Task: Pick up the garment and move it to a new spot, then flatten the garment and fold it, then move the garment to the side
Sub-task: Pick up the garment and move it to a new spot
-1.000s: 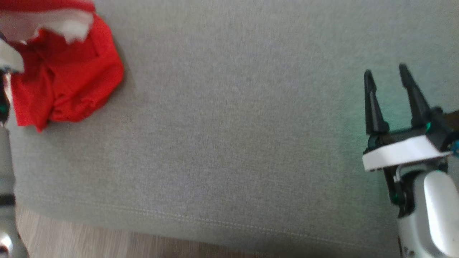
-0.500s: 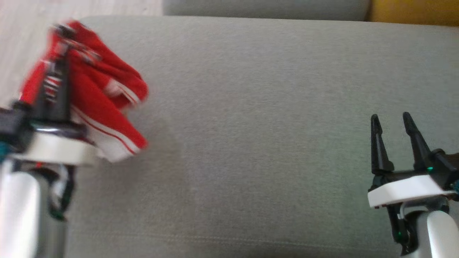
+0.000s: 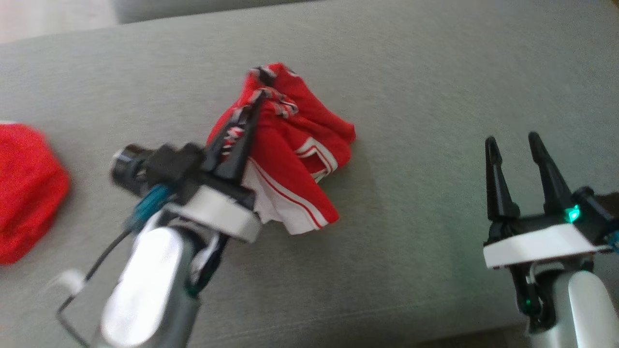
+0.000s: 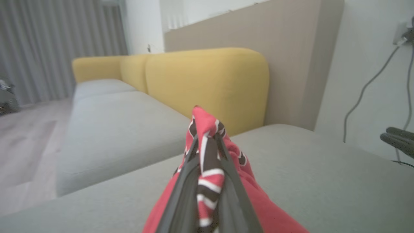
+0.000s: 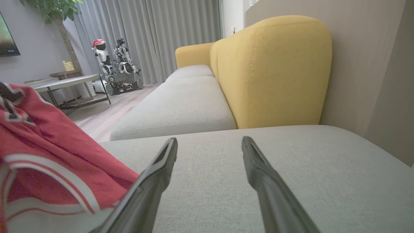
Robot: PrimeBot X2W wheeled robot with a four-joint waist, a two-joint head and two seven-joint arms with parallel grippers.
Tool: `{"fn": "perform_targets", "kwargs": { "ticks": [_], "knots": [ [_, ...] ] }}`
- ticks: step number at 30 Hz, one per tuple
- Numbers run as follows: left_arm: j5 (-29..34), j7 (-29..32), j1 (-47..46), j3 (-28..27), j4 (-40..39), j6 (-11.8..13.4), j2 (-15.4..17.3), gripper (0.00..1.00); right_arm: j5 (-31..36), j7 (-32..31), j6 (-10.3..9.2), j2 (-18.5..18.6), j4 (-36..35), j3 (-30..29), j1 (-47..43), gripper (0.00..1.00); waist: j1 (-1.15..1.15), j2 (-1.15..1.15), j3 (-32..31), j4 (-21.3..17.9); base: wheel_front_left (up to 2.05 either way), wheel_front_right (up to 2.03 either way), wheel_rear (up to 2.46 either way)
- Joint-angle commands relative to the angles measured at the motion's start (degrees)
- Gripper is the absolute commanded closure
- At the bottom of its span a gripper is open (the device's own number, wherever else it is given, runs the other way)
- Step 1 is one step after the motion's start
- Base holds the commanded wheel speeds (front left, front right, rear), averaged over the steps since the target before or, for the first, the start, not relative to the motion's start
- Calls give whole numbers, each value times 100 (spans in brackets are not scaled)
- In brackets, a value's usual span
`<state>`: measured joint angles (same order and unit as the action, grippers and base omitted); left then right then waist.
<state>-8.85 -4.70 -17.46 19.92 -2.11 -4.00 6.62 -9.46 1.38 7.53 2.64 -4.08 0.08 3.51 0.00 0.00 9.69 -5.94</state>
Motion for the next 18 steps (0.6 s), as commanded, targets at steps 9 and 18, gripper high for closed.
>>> {"fn": "perform_targets", "kwargs": {
  "ticks": [9,18],
  "knots": [
    [-250,-257,-1320,601,1860,-131,-326,100,-329,308,-4,24,-45,349,478,0,0,0,949,-1331,0,0,0],
    [-447,-559,-1896,1085,3257,-125,-370,0,-445,539,-4,24,247,372,562,0,0,0,1069,-1408,0,0,0]
  ]
}}
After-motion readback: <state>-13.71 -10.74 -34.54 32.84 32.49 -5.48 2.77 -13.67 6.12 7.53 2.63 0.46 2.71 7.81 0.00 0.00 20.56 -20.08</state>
